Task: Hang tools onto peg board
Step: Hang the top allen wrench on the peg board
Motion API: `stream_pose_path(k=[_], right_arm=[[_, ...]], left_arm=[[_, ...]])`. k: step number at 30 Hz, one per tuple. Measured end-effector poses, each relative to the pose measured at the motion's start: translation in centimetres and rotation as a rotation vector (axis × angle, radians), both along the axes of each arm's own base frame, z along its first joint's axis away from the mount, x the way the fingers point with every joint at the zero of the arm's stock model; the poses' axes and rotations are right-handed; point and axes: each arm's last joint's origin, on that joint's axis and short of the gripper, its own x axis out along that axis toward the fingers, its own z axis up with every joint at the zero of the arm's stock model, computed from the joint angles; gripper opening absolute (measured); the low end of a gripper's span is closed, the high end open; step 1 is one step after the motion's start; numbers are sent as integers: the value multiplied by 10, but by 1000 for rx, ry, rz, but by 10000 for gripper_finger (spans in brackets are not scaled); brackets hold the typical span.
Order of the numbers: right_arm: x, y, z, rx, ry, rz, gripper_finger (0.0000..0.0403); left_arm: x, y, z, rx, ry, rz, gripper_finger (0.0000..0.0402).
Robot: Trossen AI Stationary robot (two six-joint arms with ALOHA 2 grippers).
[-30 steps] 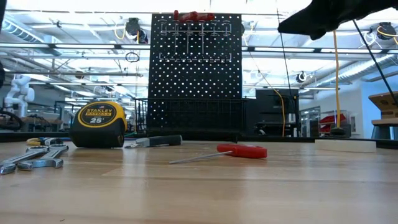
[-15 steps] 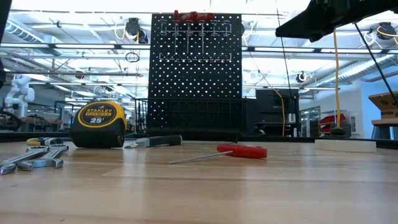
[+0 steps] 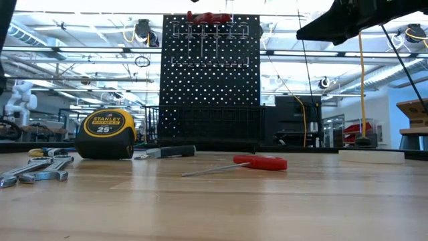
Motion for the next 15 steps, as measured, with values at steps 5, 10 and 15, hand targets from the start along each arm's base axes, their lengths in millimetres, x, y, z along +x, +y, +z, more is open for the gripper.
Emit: stream_pose_path(k=[5,10,15], right_arm=[[0,0,0,-1,5,0,94],[0,0,0,-1,4,0,94],[0,0,0,3,3,0,94]], left_arm=[[0,2,-3,-18,22,5,0],[0,11,-8,-81,-7,28,0],[1,18,-14,-90,16,43,0]])
